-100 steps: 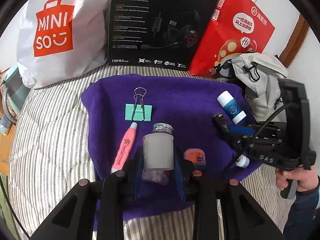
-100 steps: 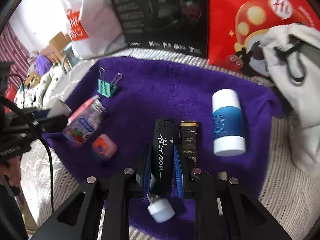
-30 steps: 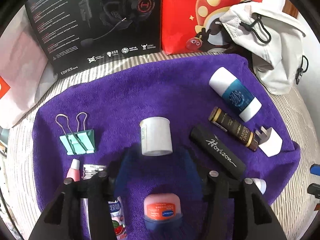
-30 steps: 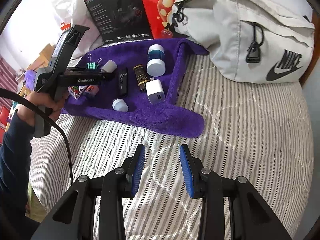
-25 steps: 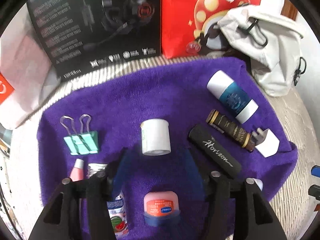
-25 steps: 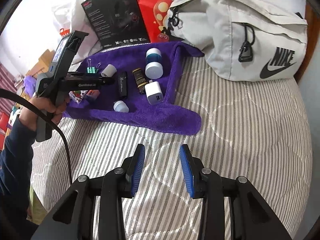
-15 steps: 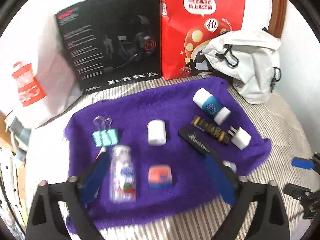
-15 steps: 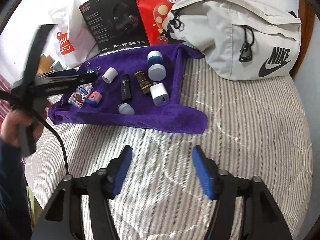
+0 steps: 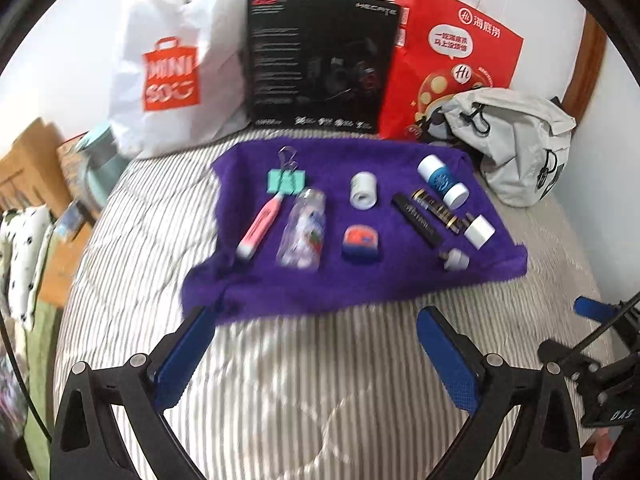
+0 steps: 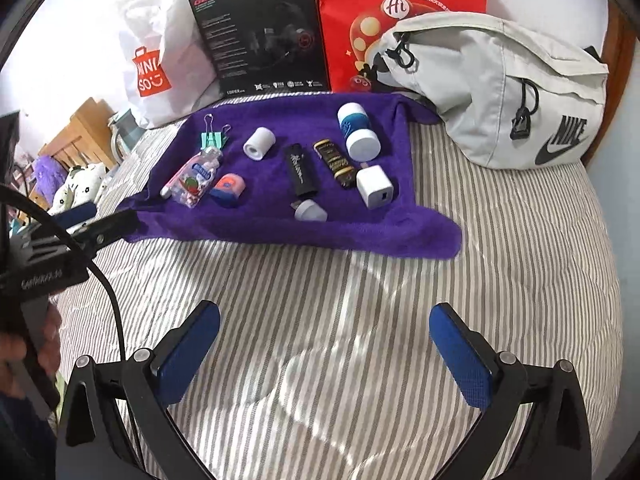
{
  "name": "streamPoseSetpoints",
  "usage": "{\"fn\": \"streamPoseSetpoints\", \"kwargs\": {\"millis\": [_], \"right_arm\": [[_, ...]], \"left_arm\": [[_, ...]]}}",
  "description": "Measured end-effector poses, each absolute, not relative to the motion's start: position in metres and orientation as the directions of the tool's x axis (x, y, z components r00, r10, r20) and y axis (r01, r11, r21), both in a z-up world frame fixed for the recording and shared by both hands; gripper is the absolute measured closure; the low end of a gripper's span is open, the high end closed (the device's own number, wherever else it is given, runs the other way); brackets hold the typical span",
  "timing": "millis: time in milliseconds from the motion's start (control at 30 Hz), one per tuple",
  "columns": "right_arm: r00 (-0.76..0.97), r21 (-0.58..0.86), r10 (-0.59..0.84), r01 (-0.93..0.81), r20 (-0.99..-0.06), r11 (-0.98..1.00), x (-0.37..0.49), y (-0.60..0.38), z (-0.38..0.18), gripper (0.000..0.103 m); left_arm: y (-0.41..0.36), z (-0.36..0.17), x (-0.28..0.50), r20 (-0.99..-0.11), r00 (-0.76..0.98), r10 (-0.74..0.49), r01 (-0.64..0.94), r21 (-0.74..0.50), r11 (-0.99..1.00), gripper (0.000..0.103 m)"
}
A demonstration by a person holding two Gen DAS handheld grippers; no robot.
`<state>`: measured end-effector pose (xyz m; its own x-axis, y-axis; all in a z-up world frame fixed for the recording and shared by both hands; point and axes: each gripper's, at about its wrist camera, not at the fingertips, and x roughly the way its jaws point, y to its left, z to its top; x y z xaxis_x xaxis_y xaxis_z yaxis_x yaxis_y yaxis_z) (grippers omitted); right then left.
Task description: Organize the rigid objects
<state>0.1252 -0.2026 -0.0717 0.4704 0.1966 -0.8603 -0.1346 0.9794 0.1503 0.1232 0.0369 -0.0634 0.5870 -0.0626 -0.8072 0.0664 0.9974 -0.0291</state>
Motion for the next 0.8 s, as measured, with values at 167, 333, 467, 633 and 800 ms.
{"fn": "streamPoseSetpoints", "kwargs": {"millis": [167,333,467,633,800], "right_arm": [[0.489,0.134,0.17,-0.108,-0.855,0.985,0.106,-0.2,-0.06,0.0],[0.502,0.122,0.139,-0.065,-0.854,0.99,0.093,-0.203,-0.054,0.0],[0.517,0.112,0.122,-0.051,-0.847,0.992,0.086,-0.207,-0.05,0.0],[0.527,0.115,0.118,-0.039,-0.842,0.993,0.08,-0.211,-0.046,0.0],[0.536,0.109,0.111,-0.037,-0.837,0.993,0.076,-0.212,-0.043,0.0]], "left_arm": [[0.038,-0.063,0.096,-0.813,0.582,-0.028,0.071,0.017,0.997,0.001],[0.035,-0.057,0.075,-0.81,0.583,-0.07,0.085,-0.025,0.996,0.001],[0.028,-0.054,0.066,-0.802,0.592,-0.077,0.096,-0.024,0.995,0.001],[0.024,-0.054,0.062,-0.804,0.589,-0.078,0.095,-0.027,0.995,0.001],[0.028,-0.052,0.061,-0.806,0.588,-0.062,0.08,-0.018,0.997,0.001]]}}
